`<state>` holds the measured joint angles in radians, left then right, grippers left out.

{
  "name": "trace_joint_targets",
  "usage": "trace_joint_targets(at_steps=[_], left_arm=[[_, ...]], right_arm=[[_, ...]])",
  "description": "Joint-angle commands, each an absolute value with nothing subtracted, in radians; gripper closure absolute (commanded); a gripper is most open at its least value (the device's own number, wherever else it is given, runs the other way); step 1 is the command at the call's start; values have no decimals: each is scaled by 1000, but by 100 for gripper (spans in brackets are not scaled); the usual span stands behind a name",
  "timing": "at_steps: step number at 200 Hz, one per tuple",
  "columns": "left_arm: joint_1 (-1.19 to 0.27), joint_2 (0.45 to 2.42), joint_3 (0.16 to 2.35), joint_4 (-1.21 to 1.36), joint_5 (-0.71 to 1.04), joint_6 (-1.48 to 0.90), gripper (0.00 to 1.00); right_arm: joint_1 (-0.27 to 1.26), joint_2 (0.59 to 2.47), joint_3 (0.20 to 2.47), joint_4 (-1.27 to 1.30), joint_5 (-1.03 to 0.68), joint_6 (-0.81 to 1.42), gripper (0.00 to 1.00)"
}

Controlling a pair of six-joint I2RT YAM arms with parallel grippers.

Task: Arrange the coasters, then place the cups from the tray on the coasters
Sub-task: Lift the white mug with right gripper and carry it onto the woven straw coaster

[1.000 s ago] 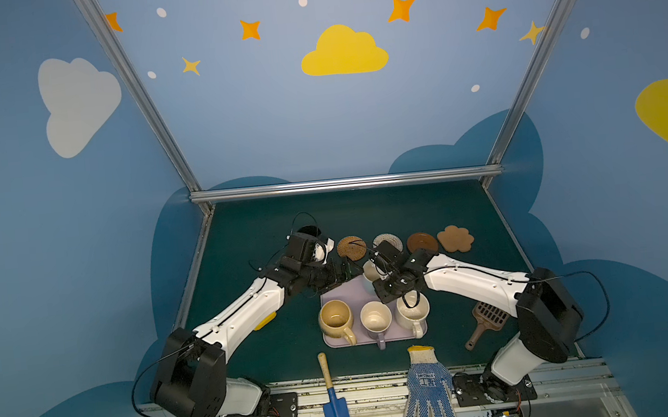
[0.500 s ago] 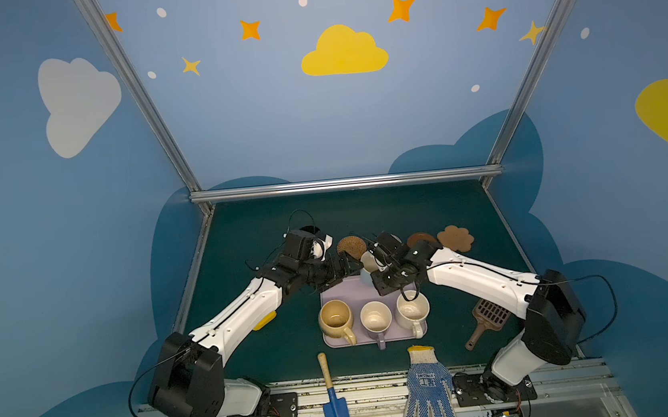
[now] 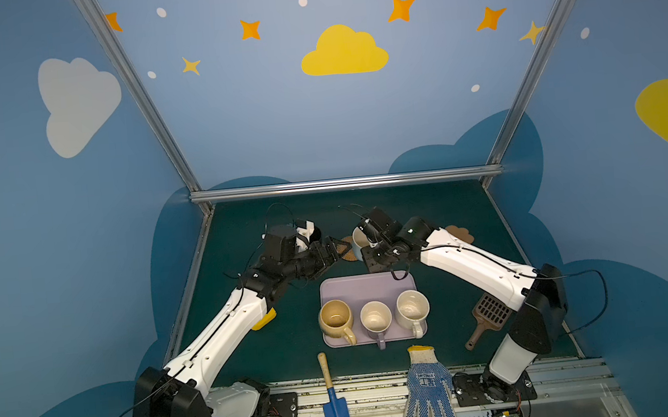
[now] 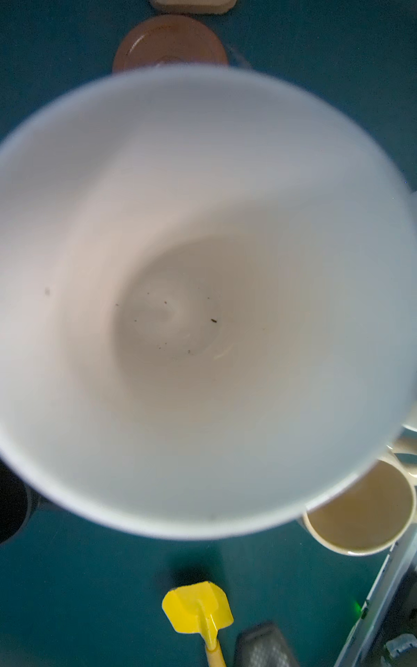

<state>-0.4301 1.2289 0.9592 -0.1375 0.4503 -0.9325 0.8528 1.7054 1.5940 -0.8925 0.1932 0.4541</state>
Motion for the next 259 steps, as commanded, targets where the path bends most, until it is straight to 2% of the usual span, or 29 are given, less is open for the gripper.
trace_joint_targets(at_steps=[1,36,138,211,259], left_arm=[[-416,1215,959,-82,441,-959,1],[-399,1239,969,-57,444,-980,1],[-338,1293,994,-96,347,-980,1],[-312,1338,968,-63,344,-990,1],[-314,1334,958,-100,294,-946,1]], right_arm=[[855,1717,1673,-906,235,484,100],[852,1796,1800,-1001,277,556,100],[837,2008,2071,-1075,244,584,100],[798,2126,2147,-1090,168,600,100],[793,2211,2223,-1137,211,622,100]])
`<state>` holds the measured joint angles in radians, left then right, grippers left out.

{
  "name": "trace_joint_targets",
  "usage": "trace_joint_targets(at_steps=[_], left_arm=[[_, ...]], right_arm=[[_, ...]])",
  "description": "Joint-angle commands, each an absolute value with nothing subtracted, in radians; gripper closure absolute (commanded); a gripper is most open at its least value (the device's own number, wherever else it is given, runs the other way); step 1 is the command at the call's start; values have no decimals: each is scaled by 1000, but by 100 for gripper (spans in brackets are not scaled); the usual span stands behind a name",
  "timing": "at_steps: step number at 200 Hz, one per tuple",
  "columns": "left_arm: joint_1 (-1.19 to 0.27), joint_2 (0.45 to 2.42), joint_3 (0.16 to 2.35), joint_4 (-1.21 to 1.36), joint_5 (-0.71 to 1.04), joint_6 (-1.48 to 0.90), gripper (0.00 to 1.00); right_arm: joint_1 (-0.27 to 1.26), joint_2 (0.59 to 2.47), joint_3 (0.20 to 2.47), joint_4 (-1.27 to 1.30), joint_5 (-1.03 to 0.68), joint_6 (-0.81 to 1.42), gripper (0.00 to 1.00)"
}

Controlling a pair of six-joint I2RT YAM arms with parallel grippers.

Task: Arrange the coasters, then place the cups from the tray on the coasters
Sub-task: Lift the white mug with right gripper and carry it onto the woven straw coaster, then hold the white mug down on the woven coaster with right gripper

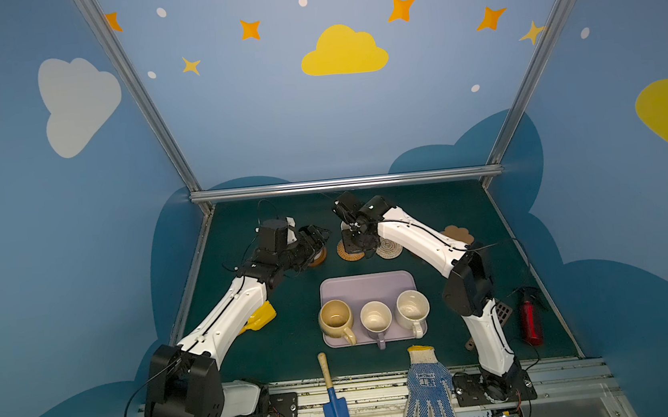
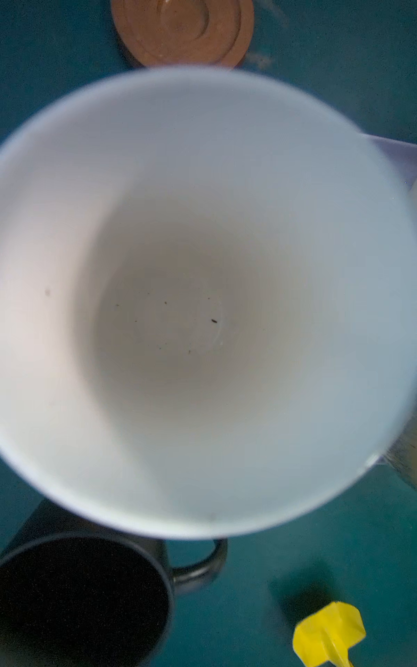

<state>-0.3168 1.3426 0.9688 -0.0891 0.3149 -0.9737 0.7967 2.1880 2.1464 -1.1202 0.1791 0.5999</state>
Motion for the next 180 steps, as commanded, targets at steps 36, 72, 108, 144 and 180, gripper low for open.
trace_joint_targets(at_steps=[36,72,108,144,180], left_arm=[[-311,1325,947,-109,278,-936,1],[-310,1325,926,-92,273,-946,1],[-314,1331,949,-132,263,-918,1],[-311,1327,931,-122,241,-914,1],[-312,1328,941,-141,208,-889,1]], right_arm=[[791,2246,2247,-1135,214,623,100],[785,2278,2269,-1144,204,620,100],[785,2291,2270,-1115,205,604,100],[778,2302,2275,-1096,200,595,100],[774,2313,2279,-1082,216,585,100]])
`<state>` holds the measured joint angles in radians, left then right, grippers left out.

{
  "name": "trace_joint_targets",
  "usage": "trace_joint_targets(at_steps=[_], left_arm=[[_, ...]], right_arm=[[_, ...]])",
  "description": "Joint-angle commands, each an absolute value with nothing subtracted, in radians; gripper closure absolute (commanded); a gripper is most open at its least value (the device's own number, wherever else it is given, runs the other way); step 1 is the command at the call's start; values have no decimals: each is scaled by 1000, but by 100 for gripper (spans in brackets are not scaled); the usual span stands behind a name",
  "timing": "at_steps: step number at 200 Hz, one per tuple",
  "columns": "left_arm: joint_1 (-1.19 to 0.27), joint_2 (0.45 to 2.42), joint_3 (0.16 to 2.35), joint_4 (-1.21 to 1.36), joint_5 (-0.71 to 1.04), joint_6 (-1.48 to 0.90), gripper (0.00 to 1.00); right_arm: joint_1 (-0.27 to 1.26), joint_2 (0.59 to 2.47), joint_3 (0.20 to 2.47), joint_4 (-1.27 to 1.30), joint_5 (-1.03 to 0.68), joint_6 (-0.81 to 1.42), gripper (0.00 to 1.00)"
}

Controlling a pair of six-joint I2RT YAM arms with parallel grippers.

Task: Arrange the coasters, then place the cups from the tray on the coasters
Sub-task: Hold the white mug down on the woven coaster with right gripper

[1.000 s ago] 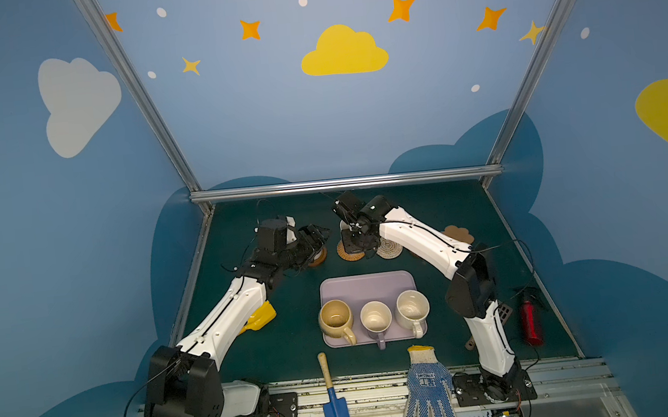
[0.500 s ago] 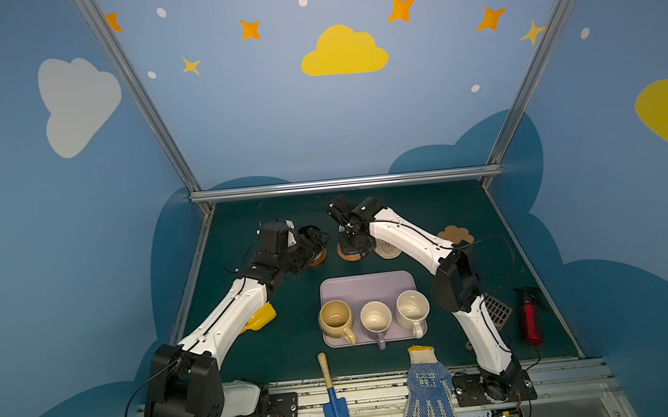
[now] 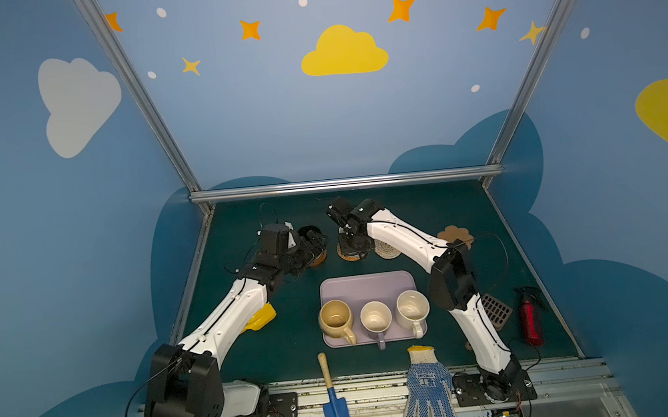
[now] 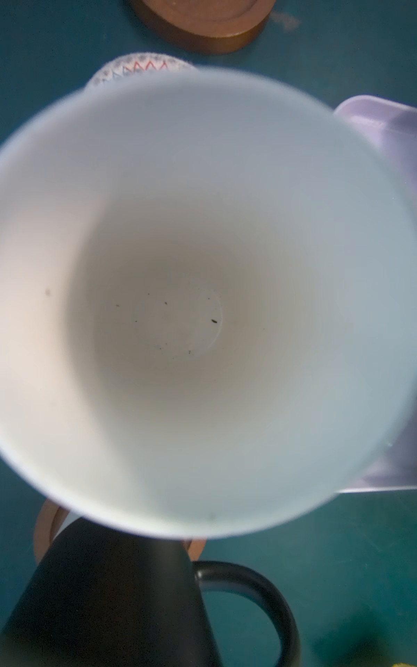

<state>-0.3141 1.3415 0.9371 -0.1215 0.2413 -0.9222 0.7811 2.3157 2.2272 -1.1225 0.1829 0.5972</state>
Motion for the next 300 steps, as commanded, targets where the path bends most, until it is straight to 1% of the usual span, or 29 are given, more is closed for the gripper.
trace_joint_targets(at_steps=[1,60,174,300], left_arm=[[-313,1329,941,-141,208,-890,1],[-312,1343,919,-117,224,-920,1],[-313,1336,911,-117,224,-923,1],[-312,1321,884,-98,227,-933,1]], right_arm=[[773,2314,2279,-1083,216,585,100],[772,2348,2316,-1085,193,583,100],[770,2382,2326,-1101,206,574,100],[769,2383,2268,-1094,199,581,100]])
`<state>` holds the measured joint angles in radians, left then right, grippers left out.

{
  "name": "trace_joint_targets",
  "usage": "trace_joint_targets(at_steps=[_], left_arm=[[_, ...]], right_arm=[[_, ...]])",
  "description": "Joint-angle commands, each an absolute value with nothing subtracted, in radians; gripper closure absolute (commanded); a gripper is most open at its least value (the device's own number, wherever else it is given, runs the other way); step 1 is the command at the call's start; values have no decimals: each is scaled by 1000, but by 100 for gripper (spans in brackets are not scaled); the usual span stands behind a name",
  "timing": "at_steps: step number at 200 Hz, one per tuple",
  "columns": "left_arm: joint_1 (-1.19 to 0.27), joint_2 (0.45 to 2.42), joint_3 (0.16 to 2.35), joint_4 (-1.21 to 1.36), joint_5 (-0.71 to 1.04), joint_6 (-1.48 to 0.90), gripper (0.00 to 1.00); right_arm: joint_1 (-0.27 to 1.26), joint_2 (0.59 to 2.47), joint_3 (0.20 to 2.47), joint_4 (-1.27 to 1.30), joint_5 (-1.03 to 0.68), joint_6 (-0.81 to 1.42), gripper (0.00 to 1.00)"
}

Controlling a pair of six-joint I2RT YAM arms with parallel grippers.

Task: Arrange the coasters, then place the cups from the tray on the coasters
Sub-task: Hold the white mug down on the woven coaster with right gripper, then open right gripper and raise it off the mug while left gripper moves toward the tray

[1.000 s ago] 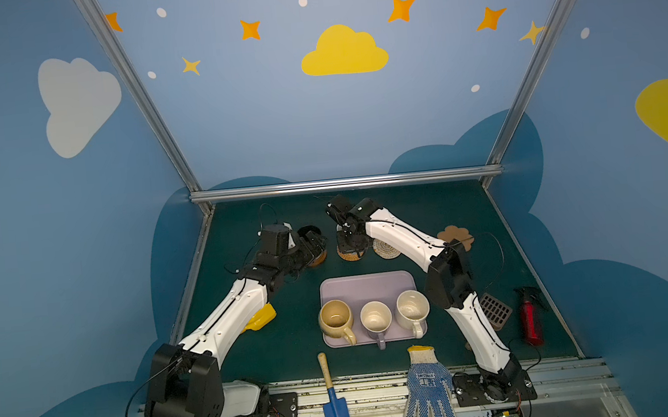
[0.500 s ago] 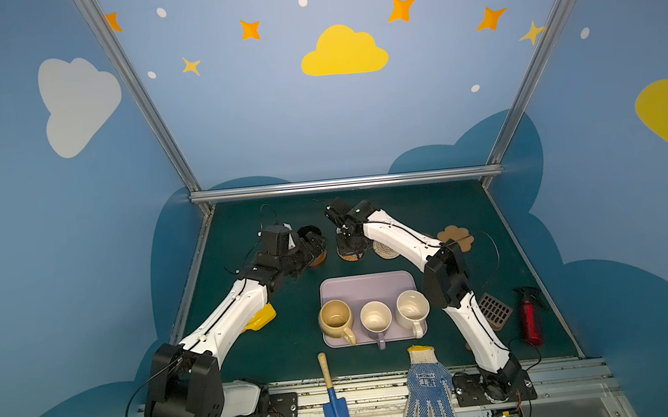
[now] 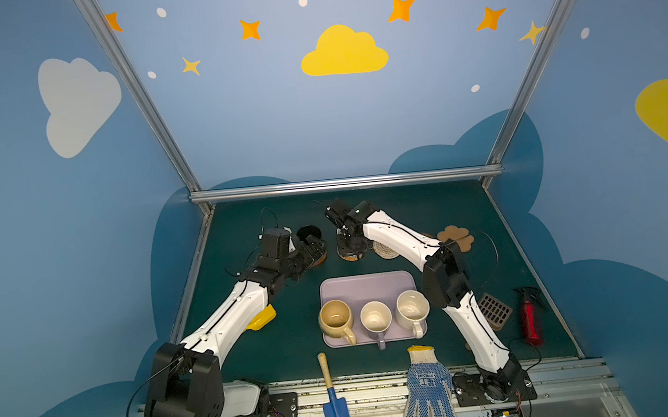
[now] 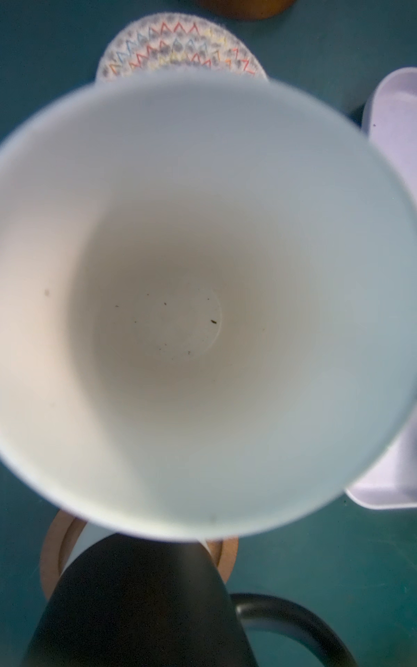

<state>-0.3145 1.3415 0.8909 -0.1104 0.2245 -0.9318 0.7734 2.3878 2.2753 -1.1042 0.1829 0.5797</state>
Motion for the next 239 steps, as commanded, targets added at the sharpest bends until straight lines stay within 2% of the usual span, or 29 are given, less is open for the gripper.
trace_joint_targets(at_steps=[1,69,89,116,143,189,212,239], left_arm=[[-313,1321,884,-98,226,-934,1],[-314,1312,881,-95,227,-936,1],[-313,1297,874,-85,227,-933,1],[-314,1266,857,-73,209,-930,1],[-314,1257,857,-76,215,-931,1],[-314,1226,851,-92,220,-927,1],[-316,1222,879,-172,274,-889,1],[-340,1194,914,-334,243,-811,1]], right_arm=[[770,2384,2268,-1095,199,581,100],[767,2378,2269,-1119,190,591,100],[767,2378,2269,-1121,175,588,86],[765,2374,2267,-1120,169,589,75],[762,2372,2267,-1120,152,587,50],[761,2348,2256,-1114,137,581,33],[769,2305,2235,-1116,166,581,19],[776,2202,2135,-1056,190,578,14]])
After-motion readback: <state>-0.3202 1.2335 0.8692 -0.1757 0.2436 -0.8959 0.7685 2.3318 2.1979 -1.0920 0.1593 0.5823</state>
